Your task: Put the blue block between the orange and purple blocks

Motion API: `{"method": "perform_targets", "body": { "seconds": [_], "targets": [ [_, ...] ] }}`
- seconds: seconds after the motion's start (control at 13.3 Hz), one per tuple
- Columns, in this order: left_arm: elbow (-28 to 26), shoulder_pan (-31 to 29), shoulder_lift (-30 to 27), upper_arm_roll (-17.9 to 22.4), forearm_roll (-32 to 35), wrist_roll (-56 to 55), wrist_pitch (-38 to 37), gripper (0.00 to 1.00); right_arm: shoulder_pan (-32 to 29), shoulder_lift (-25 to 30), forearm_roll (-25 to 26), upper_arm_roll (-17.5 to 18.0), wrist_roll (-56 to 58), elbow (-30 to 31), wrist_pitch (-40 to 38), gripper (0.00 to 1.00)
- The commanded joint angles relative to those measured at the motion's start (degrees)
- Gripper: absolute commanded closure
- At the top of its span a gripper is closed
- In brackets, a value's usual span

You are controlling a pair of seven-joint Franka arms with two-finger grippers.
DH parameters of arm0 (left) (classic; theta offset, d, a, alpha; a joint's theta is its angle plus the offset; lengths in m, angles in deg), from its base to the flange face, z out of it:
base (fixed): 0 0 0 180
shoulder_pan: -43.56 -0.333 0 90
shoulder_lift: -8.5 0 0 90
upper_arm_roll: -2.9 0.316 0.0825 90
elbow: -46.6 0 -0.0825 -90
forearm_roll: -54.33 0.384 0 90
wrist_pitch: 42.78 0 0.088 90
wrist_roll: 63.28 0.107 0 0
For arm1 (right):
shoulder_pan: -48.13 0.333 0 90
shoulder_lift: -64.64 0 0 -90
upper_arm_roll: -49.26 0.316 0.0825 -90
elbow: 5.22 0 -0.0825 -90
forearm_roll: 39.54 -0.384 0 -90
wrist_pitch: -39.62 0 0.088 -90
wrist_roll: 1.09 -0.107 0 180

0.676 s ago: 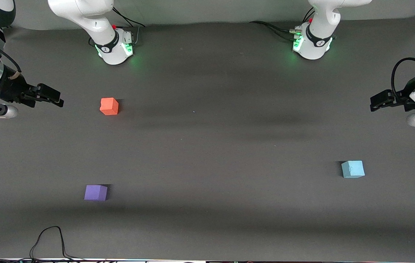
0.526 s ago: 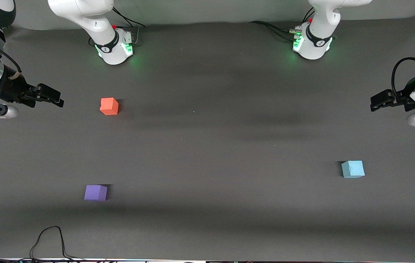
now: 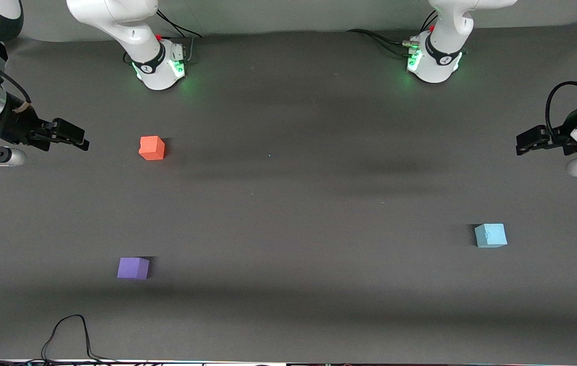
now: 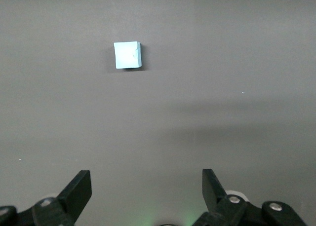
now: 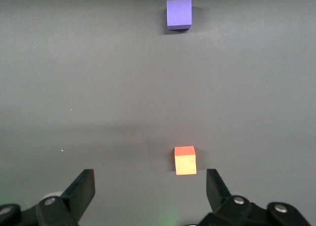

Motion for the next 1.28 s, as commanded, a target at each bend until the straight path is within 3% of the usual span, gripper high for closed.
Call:
{"method": "perform_targets", "body": {
  "seconds": [0.0,0.3,0.6,0.83,1.2],
  "targets": [
    [-1.1,-3.1,0.0,0.5,0.3,4.8,1.4,0.00,0.0,0.0,-0.5,-0.6,0.7,0.7,0.9,0.00],
    [-1.4,-4.4,2.8,0.5,0.3,4.9,5.3,0.00,0.0,0.7,-0.5,-1.8,0.5,0.7,0.2,0.00],
    [-11.7,-4.8,4.7,0.5,0.3,5.0,20.0,0.00,0.3,1.1,-0.5,-1.8,0.4,0.8,-0.2,0.00],
    [-15.8,-5.5,10.6,0.5,0.4,5.2,31.2,0.00,0.3,1.5,-0.5,-1.7,0.5,0.7,-0.9,0.00],
    [-16.3,-5.5,21.0,0.5,0.4,5.2,43.4,0.00,0.3,1.0,-0.5,-1.7,0.4,0.6,-0.2,0.00]
  ]
}}
